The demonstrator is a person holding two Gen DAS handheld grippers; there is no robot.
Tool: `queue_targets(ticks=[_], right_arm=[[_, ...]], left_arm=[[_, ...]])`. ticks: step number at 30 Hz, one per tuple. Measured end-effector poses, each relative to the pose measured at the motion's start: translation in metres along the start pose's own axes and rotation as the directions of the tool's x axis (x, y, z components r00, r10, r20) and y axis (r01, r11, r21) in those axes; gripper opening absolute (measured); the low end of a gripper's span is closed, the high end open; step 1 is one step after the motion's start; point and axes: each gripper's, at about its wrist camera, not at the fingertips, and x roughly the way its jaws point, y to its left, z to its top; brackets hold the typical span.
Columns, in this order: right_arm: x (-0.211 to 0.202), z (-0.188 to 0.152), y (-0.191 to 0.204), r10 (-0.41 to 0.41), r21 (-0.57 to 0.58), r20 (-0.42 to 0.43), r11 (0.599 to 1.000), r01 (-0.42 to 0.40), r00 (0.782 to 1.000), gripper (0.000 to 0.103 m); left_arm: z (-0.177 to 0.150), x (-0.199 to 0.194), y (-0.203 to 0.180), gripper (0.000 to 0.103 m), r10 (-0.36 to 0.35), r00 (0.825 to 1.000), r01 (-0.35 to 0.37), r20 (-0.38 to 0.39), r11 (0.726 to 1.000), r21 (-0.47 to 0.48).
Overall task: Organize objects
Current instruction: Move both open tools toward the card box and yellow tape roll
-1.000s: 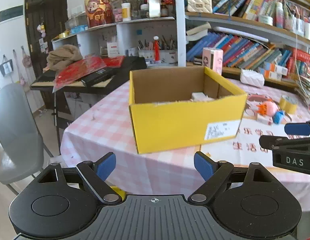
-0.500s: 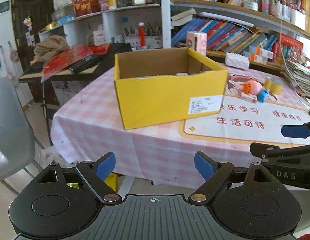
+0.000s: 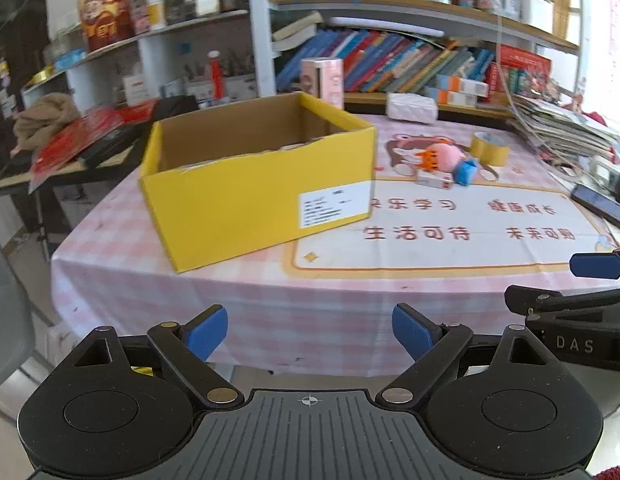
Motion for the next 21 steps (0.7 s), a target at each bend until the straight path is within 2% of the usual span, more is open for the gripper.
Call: queue_targets(ticks=[10,21], right_arm=[[0.002,-0.006,-0.039,-0.086,0.077,-0.029,0.993,0.088,0.996,0.071],[0.023,0.005,-0.09,-0.128,0.125,-0.045,0.983,0.132,0.991,0.074]], left_arm=[[0.018,0.023,-0.036,0.091,-0.084,0.996,0.084,0.0,0.995,0.058],[0.049,0.054,-0.079,0.092,-0.147,0.989,0.146,-0.001,0.984,0.1]])
